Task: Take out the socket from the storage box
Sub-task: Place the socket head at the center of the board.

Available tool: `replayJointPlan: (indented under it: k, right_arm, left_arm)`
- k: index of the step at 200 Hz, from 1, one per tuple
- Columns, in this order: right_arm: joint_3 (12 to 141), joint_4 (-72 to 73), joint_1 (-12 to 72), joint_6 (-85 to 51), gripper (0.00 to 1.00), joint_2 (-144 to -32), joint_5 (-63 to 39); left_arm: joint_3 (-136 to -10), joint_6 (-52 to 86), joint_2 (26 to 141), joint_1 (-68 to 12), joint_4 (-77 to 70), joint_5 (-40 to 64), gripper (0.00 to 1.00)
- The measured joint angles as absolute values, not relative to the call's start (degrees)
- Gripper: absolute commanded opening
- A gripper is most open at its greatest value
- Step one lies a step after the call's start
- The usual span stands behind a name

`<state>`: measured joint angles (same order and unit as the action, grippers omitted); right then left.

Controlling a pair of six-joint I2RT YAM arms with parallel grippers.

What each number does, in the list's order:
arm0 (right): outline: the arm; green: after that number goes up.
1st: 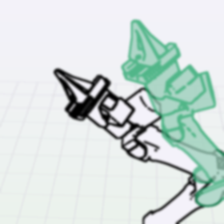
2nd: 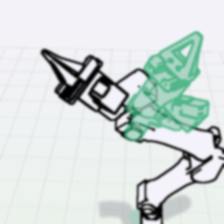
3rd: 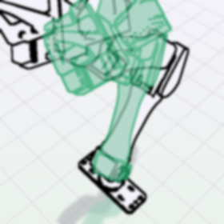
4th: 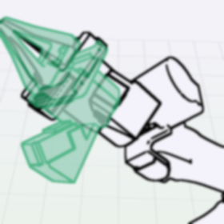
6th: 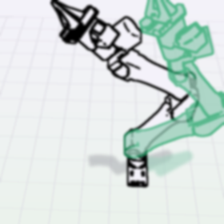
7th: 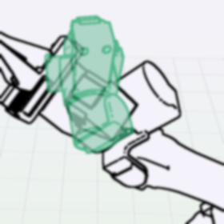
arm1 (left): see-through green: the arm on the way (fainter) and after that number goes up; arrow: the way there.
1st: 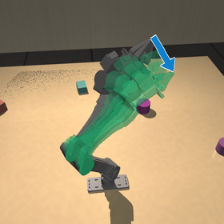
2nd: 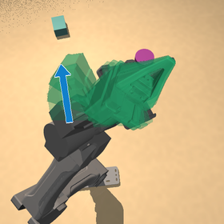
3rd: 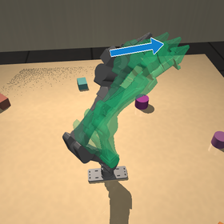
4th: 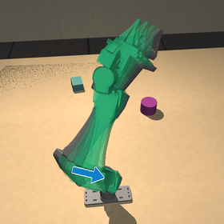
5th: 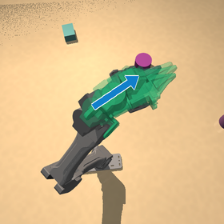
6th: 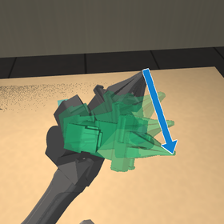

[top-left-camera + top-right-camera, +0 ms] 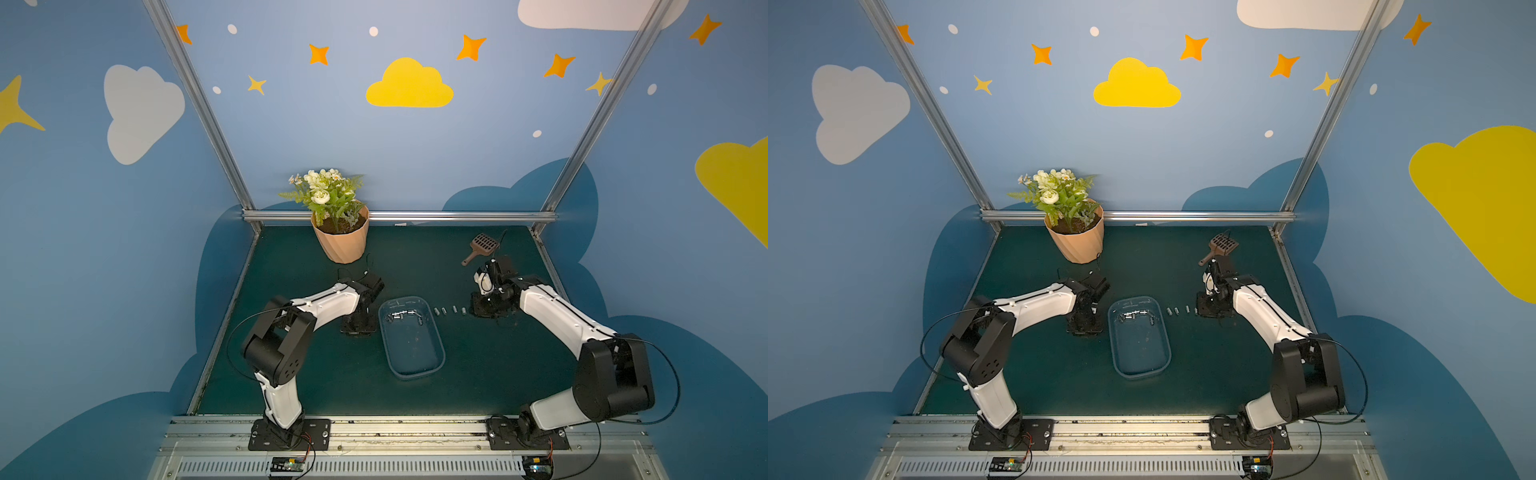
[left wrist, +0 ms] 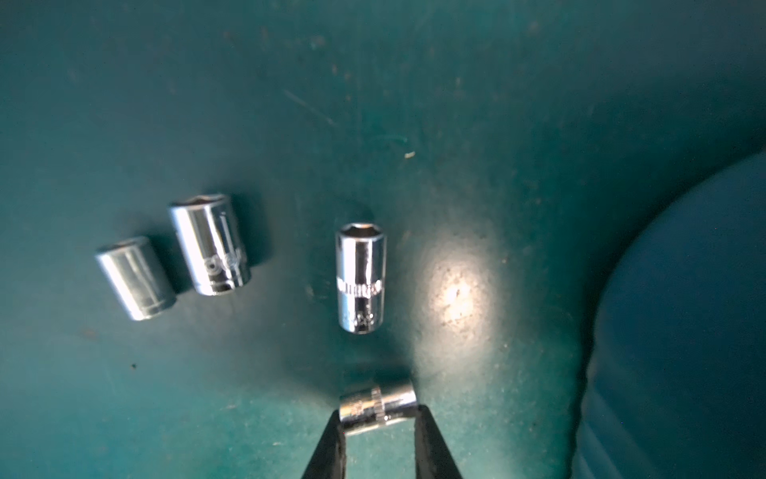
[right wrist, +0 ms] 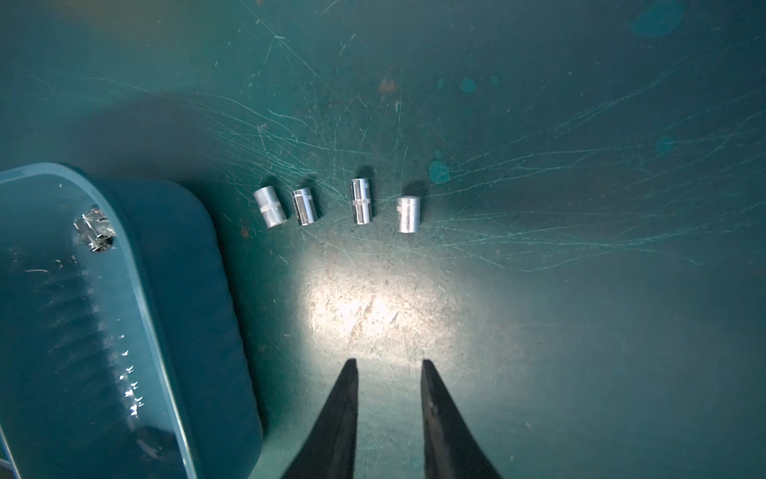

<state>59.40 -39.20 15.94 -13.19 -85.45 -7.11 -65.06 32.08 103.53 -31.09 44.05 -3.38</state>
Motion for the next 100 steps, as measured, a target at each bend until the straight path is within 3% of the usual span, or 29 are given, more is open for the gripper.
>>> replayJointPlan:
  k: [100]
  right_arm:
    - [59.22,-39.2,15.94,-13.21,0.28,-85.47,-7.09]
  left_arm:
    - [-65.19,31.31,104.68,-30.74,43.2,-2.31,0.41]
